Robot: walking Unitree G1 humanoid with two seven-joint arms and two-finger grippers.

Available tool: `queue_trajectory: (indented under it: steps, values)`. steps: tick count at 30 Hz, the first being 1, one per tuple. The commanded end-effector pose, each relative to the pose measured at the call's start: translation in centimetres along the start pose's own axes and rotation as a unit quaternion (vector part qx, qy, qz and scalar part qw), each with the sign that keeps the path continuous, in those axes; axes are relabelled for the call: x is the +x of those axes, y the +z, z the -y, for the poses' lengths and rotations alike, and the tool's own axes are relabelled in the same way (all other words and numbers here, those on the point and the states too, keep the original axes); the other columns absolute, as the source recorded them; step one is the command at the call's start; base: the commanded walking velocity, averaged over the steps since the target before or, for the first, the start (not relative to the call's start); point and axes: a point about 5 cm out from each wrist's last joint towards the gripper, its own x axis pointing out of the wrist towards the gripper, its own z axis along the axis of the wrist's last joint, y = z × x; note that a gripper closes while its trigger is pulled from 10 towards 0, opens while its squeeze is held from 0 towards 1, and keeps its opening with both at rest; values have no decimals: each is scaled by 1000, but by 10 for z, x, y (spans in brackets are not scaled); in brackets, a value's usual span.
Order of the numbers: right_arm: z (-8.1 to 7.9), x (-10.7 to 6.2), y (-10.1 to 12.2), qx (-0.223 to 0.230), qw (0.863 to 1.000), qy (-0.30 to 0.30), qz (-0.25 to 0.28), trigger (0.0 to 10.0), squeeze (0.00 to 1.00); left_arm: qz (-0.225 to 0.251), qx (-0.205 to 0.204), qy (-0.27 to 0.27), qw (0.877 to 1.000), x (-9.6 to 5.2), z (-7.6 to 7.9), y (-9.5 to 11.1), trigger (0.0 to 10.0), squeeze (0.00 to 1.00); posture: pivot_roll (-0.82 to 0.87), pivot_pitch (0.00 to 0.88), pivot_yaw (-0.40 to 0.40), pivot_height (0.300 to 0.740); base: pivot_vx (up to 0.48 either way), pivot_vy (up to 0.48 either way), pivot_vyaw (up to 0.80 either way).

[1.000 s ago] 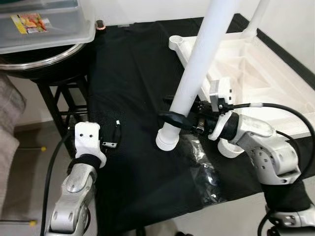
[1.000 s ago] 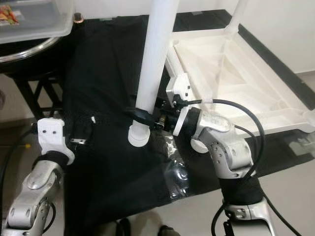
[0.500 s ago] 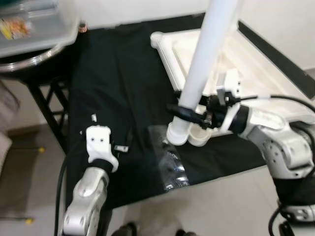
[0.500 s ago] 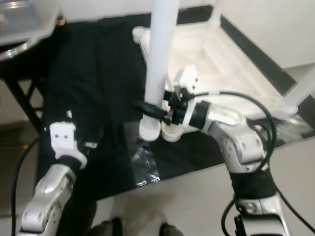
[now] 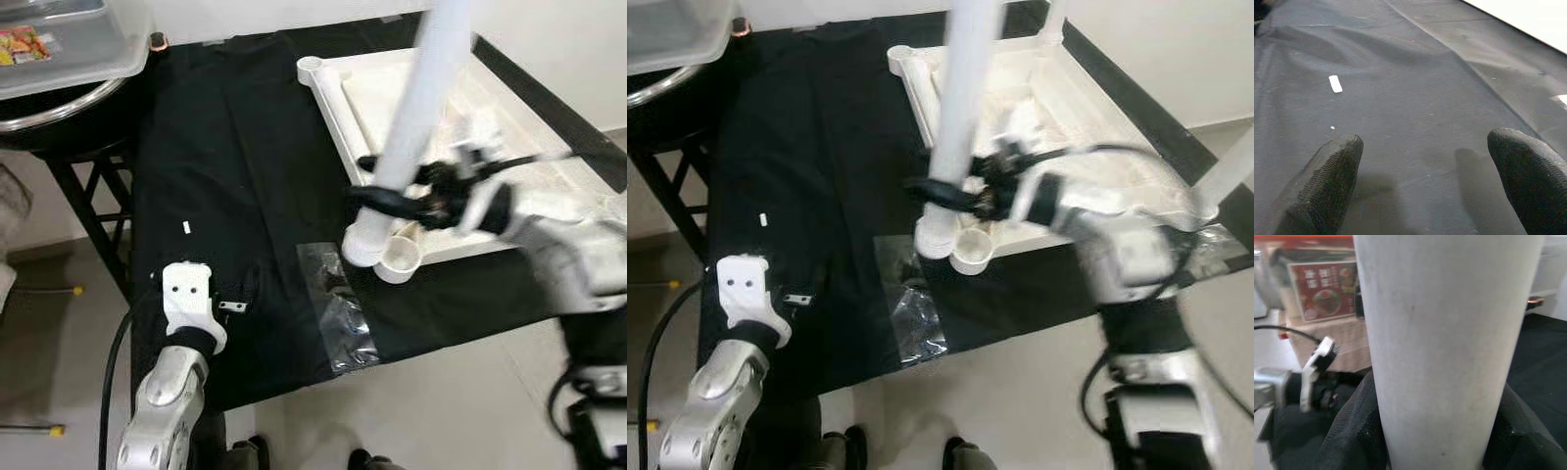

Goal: Building children table

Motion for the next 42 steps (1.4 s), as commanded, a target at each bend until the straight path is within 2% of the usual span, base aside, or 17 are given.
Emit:
queue_trajectory:
  steps: [1, 3, 5, 7, 12, 14, 23, 25, 27, 28, 29, 30, 32, 34, 37, 42]
  values:
    - [-3, -5, 4, 5, 1000, 28, 7, 10000, 0, -9, 7, 3, 1000, -4, -2, -2, 10000, 0, 63, 297, -18, 740, 0, 0, 0]
    - [-10, -18, 16, 6, 997, 75, -15, 10000, 0, -12, 11, -1, 1000, -5, -1, -2, 10000, 0, 51, 319, -6, 740, 0, 0, 0]
    - [-19, -23, 23, 11, 992, 124, -20, 10000, 0, -14, 14, -6, 1000, -5, -1, -1, 10000, 0, 49, 326, 1, 740, 0, 0, 0]
    - [-23, -23, 21, 11, 989, 144, -32, 10000, 0, -14, 16, -9, 1000, -5, -1, -1, 10000, 0, 49, 335, 12, 740, 0, 0, 0]
    - [-18, -23, 7, -6, 987, 137, -78, 10000, 0, -14, 20, -14, 1000, -5, -1, 0, 10000, 0, 50, 341, 23, 740, 0, 0, 0]
    - [-5, -22, -2, -37, 990, 101, -96, 10000, 0, -16, 24, -19, 999, -7, -1, 1, 10000, 0, 64, 343, 33, 740, 0, 0, 0]
    - [8, -21, 2, -69, 988, 84, -109, 10000, 0, -21, 30, -20, 999, -10, -4, 2, 10000, 0, 76, 357, 46, 740, 0, 0, 0]
    - [9, -22, 5, -73, 989, 78, -105, 10000, 0, -21, 30, -20, 999, -10, -4, 2, 10000, 0, 77, 359, 47, 740, 0, 0, 0]
    - [15, -24, 16, -76, 993, 59, -63, 10000, 0, -23, 31, -20, 999, -10, -4, 2, 10000, 0, 78, 359, 49, 740, 0, 0, 0]
    - [15, -24, 16, -76, 993, 59, -63, 10000, 0, -23, 31, -20, 999, -10, -4, 2, 10000, 0, 78, 359, 49, 740, 0, 0, 0]
    - [16, -25, 26, -75, 995, 57, -28, 10000, 0, -24, 32, -21, 999, -10, -5, 3, 10000, 0, 82, 357, 52, 740, 0, 0, 0]
    - [16, -25, 26, -75, 995, 57, -28, 10000, 0, -24, 32, -21, 999, -10, -5, 3, 10000, 0, 82, 357, 52, 740, 0, 0, 0]
    - [15, -26, 43, -71, 995, 68, 31, 10000, 0, -25, 33, -21, 999, -10, -5, 2, 10000, 0, 82, 356, 53, 740, 0, 0, 0]
    - [14, -25, 47, -70, 994, 75, 45, 10000, 0, -25, 33, -21, 999, -10, -5, 2, 10000, 0, 81, 355, 54, 740, 0, 0, 0]
    - [13, -22, 46, -69, 993, 82, 48, 10000, 0, -26, 33, -22, 999, -10, -5, 2, 10000, 0, 79, 351, 54, 740, 0, 0, 0]
    - [16, -12, 32, -79, 994, 68, 19, 10000, 0, -28, 33, -22, 999, -11, -4, 1, 10000, 0, 80, 346, 54, 740, 0, 0, 0]
